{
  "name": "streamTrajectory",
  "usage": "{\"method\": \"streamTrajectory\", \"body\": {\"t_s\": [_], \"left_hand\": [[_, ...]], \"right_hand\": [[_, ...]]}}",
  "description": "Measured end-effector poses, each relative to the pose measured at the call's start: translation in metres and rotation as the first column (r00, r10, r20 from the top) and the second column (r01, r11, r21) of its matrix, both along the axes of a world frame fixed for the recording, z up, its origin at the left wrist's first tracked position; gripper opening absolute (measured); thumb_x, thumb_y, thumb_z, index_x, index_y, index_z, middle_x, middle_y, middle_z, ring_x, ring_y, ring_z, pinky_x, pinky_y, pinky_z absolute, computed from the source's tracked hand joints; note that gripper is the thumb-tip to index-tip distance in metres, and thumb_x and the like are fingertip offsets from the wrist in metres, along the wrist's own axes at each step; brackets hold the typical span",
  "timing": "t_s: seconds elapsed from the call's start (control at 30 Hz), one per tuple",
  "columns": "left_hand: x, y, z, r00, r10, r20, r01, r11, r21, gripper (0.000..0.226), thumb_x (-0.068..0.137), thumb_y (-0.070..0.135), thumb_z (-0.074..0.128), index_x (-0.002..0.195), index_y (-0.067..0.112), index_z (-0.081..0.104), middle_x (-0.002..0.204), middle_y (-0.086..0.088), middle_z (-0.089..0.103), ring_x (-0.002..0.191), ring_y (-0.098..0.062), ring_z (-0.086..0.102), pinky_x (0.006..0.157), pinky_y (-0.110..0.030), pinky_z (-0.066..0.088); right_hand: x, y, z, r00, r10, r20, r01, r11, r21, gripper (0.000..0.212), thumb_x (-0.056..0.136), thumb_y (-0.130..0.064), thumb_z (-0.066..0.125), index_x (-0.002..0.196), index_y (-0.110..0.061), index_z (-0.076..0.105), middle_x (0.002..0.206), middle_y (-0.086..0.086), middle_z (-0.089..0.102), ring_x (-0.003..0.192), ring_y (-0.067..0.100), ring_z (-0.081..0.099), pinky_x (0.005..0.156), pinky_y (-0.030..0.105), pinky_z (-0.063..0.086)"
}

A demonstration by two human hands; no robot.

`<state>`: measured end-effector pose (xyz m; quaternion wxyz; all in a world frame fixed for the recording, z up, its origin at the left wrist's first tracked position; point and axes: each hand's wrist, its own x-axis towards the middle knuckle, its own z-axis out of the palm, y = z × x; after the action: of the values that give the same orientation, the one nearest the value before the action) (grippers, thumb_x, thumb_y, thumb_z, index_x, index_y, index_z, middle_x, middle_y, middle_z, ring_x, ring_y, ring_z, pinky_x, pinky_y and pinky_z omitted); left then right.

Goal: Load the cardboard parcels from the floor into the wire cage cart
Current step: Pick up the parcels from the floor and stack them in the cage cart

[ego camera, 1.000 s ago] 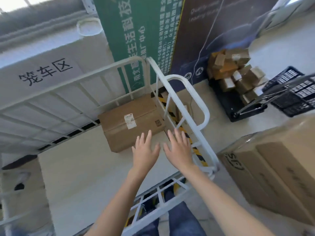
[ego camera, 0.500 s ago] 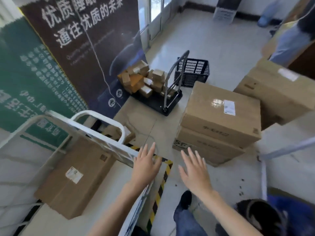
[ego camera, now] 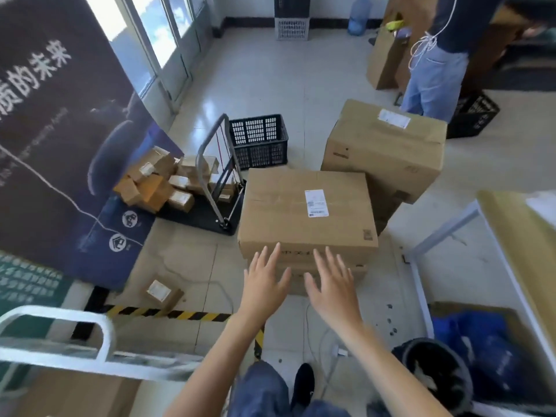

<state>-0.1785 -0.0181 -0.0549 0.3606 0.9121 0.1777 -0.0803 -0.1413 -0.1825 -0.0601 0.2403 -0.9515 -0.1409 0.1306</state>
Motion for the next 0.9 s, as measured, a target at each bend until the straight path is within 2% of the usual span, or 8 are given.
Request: {"method": "streamTrajectory", "body": {"t_s": [0.23,0.47,0.6,0.67,0.77,0.9], "left_hand": [[0.092,0.016,-0.030,0.997,-0.048,-0.067,0.047,0.999,-0.010,0.065,0.099,0.044,0.044,0.157,0.030,0.018,0.164,-0.006,0.019,0.152,-0.025,0.008,0.118,-0.055,0.016],[0.193,0.062,-0.082,0.984,-0.030,-0.176,0.030,1.000,-0.006,0.066,0.097,0.041,0.049,0.156,0.026,0.023,0.162,-0.010,0.022,0.151,-0.027,0.013,0.119,-0.050,0.018],[0.234,0.093,-0.114,0.955,0.008,-0.297,0.014,0.997,0.071,0.073,0.094,0.048,0.052,0.156,0.026,0.021,0.162,-0.015,0.018,0.151,-0.031,0.010,0.118,-0.056,0.018],[0.250,0.108,-0.129,0.924,0.045,-0.379,-0.005,0.994,0.106,0.076,0.092,0.054,0.052,0.155,0.029,0.019,0.163,-0.014,0.014,0.151,-0.032,0.004,0.116,-0.063,0.013],[0.261,0.126,-0.150,0.873,0.090,-0.480,-0.021,0.989,0.148,0.086,0.088,0.061,0.056,0.156,0.033,0.012,0.165,-0.011,0.002,0.151,-0.032,-0.005,0.112,-0.069,0.006],[0.263,0.139,-0.166,0.834,0.151,-0.531,-0.134,0.988,0.070,0.115,0.082,0.051,0.071,0.156,0.020,-0.012,0.164,-0.016,-0.012,0.150,-0.038,0.000,0.118,-0.059,0.015]], "right_hand": [[0.085,0.004,-0.018,0.994,-0.094,-0.053,0.095,0.995,0.007,0.060,0.101,-0.048,0.033,0.156,-0.031,0.015,0.165,-0.002,0.005,0.151,0.021,0.000,0.121,0.046,0.006],[0.171,0.013,-0.055,0.966,-0.192,-0.174,0.183,0.981,-0.066,0.062,0.100,-0.049,0.033,0.156,-0.030,0.015,0.165,-0.003,0.005,0.151,0.020,0.000,0.121,0.042,0.006],[0.208,0.007,-0.080,0.938,-0.244,-0.248,0.222,0.968,-0.115,0.063,0.100,-0.047,0.036,0.157,-0.028,0.016,0.165,-0.001,0.009,0.151,0.022,0.001,0.121,0.043,0.007],[0.226,-0.003,-0.094,0.911,-0.294,-0.290,0.267,0.955,-0.131,0.064,0.099,-0.045,0.039,0.156,-0.027,0.017,0.165,-0.001,0.012,0.151,0.023,0.004,0.121,0.044,0.011],[0.247,-0.022,-0.116,0.868,-0.351,-0.352,0.330,0.936,-0.119,0.062,0.099,-0.040,0.043,0.155,-0.027,0.022,0.163,0.002,0.017,0.149,0.023,0.015,0.117,0.045,0.022],[0.276,-0.041,-0.143,0.810,-0.424,-0.405,0.369,0.906,-0.209,0.068,0.098,-0.038,0.047,0.156,-0.025,0.016,0.165,0.008,0.009,0.150,0.030,0.012,0.117,0.050,0.022]]}}
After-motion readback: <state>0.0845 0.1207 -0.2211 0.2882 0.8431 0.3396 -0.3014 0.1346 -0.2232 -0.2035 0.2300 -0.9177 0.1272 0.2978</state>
